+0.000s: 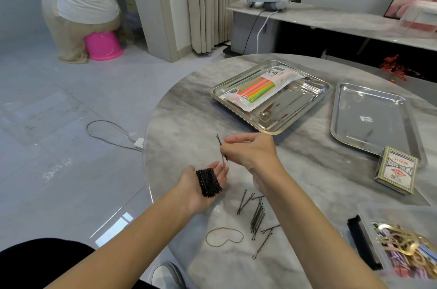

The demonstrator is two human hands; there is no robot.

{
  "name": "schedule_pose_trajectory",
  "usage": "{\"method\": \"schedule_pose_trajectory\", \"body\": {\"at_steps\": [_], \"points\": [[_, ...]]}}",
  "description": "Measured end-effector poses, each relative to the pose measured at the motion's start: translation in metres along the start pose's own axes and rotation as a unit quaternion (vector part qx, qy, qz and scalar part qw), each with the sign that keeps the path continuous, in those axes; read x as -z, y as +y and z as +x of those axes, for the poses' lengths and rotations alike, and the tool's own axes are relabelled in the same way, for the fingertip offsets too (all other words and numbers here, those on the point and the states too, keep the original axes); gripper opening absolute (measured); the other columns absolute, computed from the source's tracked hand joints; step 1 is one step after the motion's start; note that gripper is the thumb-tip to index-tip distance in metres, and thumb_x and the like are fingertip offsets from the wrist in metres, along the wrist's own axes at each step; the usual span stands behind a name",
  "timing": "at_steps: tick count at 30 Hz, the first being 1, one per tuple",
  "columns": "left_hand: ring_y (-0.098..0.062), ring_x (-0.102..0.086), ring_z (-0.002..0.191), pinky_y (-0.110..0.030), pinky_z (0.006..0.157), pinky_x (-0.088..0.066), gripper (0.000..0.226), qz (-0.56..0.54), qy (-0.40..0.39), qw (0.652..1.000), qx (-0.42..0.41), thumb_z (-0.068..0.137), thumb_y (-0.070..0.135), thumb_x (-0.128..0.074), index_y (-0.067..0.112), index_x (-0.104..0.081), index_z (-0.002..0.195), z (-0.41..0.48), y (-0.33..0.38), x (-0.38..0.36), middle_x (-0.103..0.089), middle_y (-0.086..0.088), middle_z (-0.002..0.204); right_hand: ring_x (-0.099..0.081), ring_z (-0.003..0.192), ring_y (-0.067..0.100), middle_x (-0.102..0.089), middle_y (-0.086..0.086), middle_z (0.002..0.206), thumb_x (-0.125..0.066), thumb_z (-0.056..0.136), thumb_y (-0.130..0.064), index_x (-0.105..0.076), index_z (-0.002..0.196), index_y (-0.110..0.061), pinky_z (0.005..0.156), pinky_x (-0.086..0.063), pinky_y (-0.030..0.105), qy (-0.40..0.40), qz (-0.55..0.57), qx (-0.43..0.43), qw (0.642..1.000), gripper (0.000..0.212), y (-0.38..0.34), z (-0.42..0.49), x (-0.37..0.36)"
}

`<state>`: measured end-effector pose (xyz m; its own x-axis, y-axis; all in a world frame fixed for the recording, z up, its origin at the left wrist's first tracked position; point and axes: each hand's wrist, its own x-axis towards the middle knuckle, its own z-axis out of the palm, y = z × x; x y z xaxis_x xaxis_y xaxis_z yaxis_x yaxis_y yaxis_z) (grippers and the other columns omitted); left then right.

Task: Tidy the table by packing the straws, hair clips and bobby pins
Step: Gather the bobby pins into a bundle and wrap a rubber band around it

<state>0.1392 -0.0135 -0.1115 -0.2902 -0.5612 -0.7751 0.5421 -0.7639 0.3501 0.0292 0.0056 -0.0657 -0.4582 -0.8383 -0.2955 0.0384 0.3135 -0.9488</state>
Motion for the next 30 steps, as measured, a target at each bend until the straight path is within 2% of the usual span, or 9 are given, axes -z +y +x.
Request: {"method": "schedule_pose_trajectory", "body": {"at_steps": [3,8,11,16,22,25,26,28,30], "points": [[-0.022,-0.063,0.045,-0.024,0.045,-0.052,0.061,0.032,-0.011,0.999,0.017,0.102,0.040,-0.012,0.001,-0.056,0.086,-0.005,-0.004,-0.006,-0.064,-0.014,0.057,-0.065,0.056,0.012,-0.072,-0.003,0.066,-0.073,0.061,-0.004,-0.073,0.069,-0.016,0.055,-0.051,0.022,-0.007,-0.011,0.018,1.000,0.015,-0.002,-0.010,-0.016],[-0.016,-0.055,0.030,-0.016,0.034,-0.045,0.043,0.109,-0.020,0.994,-0.008,0.100,0.018,-0.027,0.008,-0.053,0.068,-0.015,-0.001,-0.015,-0.056,-0.005,0.040,-0.062,0.063,0.000,-0.068,-0.007,0.066,-0.071,0.063,-0.002,-0.071,0.074,-0.015,0.054,-0.043,0.002,0.023,-0.100,0.057,0.993,0.017,0.013,-0.011,-0.034],[-0.014,-0.054,0.030,-0.014,0.034,-0.043,0.040,0.124,-0.018,0.992,-0.014,0.097,0.009,-0.028,0.009,-0.052,0.065,-0.016,-0.001,-0.014,-0.055,-0.003,0.040,-0.065,0.072,0.007,-0.068,-0.003,0.071,-0.069,0.065,-0.001,-0.068,0.073,-0.016,0.059,-0.043,0.007,0.034,-0.143,0.087,0.985,0.016,0.019,-0.012,-0.037],[-0.015,-0.055,0.050,-0.018,0.043,-0.045,0.036,0.139,-0.003,0.990,-0.018,0.092,0.010,-0.027,0.011,-0.055,0.069,-0.015,-0.003,-0.014,-0.056,-0.003,0.053,-0.066,0.075,0.008,-0.070,-0.002,0.071,-0.065,0.068,0.001,-0.069,0.077,-0.015,0.060,-0.044,0.008,0.043,-0.175,0.124,0.976,0.019,0.022,-0.014,-0.030],[-0.013,-0.043,0.023,-0.009,0.032,-0.036,0.054,0.115,-0.011,0.993,-0.017,0.097,0.012,-0.020,0.008,-0.046,0.049,-0.023,0.002,-0.019,-0.042,-0.003,0.033,-0.065,0.078,0.013,-0.067,-0.002,0.076,-0.059,0.071,0.002,-0.067,0.076,-0.019,0.068,-0.056,0.029,0.046,-0.204,0.175,0.962,0.023,0.027,-0.031,-0.029],[-0.012,-0.040,0.019,-0.008,0.027,-0.031,0.072,0.092,-0.030,0.995,-0.019,0.096,0.007,-0.019,0.003,-0.044,0.028,-0.026,0.002,-0.019,-0.039,-0.005,0.028,-0.064,0.077,0.015,-0.067,-0.003,0.076,-0.067,0.077,-0.013,-0.067,0.078,-0.020,0.069,-0.055,0.033,0.026,-0.232,0.190,0.954,0.007,0.033,-0.039,-0.031],[-0.013,-0.045,0.022,-0.010,0.028,-0.035,0.069,0.083,-0.031,0.996,-0.014,0.096,0.008,-0.020,0.000,-0.051,0.034,-0.024,0.003,-0.017,-0.045,-0.008,0.031,-0.065,0.076,0.014,-0.069,-0.005,0.076,-0.068,0.079,-0.019,-0.067,0.080,-0.021,0.069,-0.055,0.033,0.037,-0.225,0.202,0.953,0.002,0.033,-0.040,-0.028],[-0.018,-0.058,0.035,-0.019,0.037,-0.048,0.052,0.047,-0.017,0.999,-0.002,0.097,0.013,-0.021,0.001,-0.063,0.068,-0.017,0.005,-0.011,-0.058,-0.013,0.046,-0.066,0.080,0.012,-0.070,-0.008,0.084,-0.066,0.083,-0.023,-0.067,0.085,-0.024,0.072,-0.054,0.032,0.074,-0.222,0.225,0.946,0.003,0.034,-0.036,-0.013],[-0.020,-0.065,0.045,-0.025,0.045,-0.053,0.045,0.019,0.005,1.000,-0.015,0.100,0.017,-0.019,0.006,-0.060,0.088,-0.010,0.007,-0.007,-0.066,-0.011,0.057,-0.063,0.095,0.012,-0.067,-0.008,0.102,-0.062,0.088,-0.017,-0.067,0.095,-0.027,0.078,-0.050,0.029,0.083,-0.295,0.222,0.926,0.013,0.037,-0.026,0.012]]}}
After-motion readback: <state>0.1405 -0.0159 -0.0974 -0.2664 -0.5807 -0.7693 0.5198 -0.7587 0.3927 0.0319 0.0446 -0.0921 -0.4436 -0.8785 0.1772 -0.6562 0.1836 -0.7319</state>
